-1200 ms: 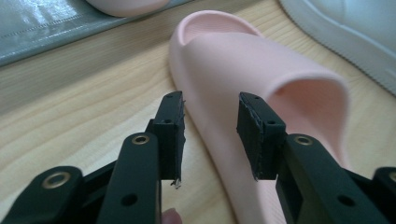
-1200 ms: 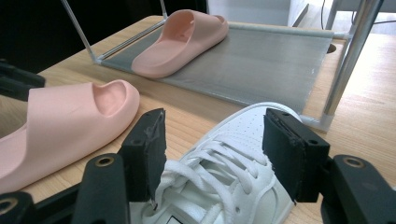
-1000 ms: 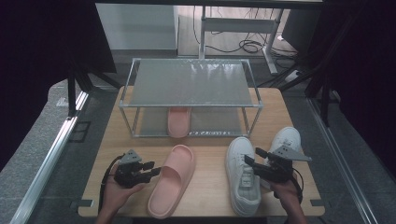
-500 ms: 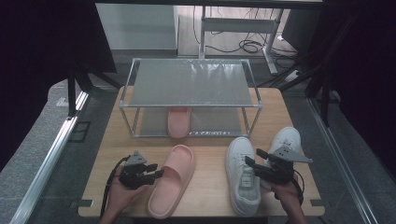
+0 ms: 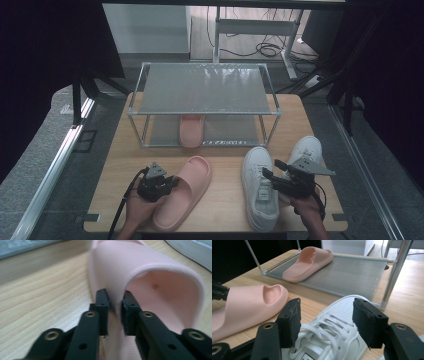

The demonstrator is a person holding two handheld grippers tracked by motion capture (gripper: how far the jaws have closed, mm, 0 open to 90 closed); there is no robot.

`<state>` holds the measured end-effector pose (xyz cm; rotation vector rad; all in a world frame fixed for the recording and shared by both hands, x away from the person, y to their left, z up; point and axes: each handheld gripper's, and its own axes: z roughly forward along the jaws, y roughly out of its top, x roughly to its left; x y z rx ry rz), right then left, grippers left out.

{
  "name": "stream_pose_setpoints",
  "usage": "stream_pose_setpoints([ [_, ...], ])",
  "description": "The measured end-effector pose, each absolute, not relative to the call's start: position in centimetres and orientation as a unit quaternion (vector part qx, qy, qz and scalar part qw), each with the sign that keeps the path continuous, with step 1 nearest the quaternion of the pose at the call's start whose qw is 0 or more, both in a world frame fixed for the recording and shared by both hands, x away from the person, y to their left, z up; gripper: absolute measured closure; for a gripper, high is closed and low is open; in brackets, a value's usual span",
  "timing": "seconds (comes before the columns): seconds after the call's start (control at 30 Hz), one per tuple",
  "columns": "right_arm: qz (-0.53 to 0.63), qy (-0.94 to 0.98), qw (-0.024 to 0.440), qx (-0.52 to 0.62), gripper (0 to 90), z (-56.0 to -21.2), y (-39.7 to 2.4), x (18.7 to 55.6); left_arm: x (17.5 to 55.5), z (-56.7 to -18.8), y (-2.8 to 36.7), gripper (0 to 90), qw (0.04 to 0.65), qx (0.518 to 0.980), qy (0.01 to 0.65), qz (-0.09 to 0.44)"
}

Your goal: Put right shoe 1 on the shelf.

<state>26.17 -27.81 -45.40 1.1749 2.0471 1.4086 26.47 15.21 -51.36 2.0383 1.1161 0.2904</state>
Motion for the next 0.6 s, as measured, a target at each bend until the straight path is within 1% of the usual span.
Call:
stream_pose_setpoints([
  [0.13,0.501,0.732,0.194,0.420,40.0,-45.6,-27.8,26.3,26.6,-51.4,15.0,85.1,0.388,0.800,0.442,0.120],
  [0.4,0.502,0.729,0.196,0.422,40.0,-45.5,-28.0,26.3,26.6,-51.1,15.1,85.5,0.385,0.798,0.446,0.125],
  [0.6,0.504,0.728,0.195,0.422,40.1,-45.3,-28.0,26.2,26.9,-49.7,15.0,85.4,0.406,0.791,0.441,0.124],
])
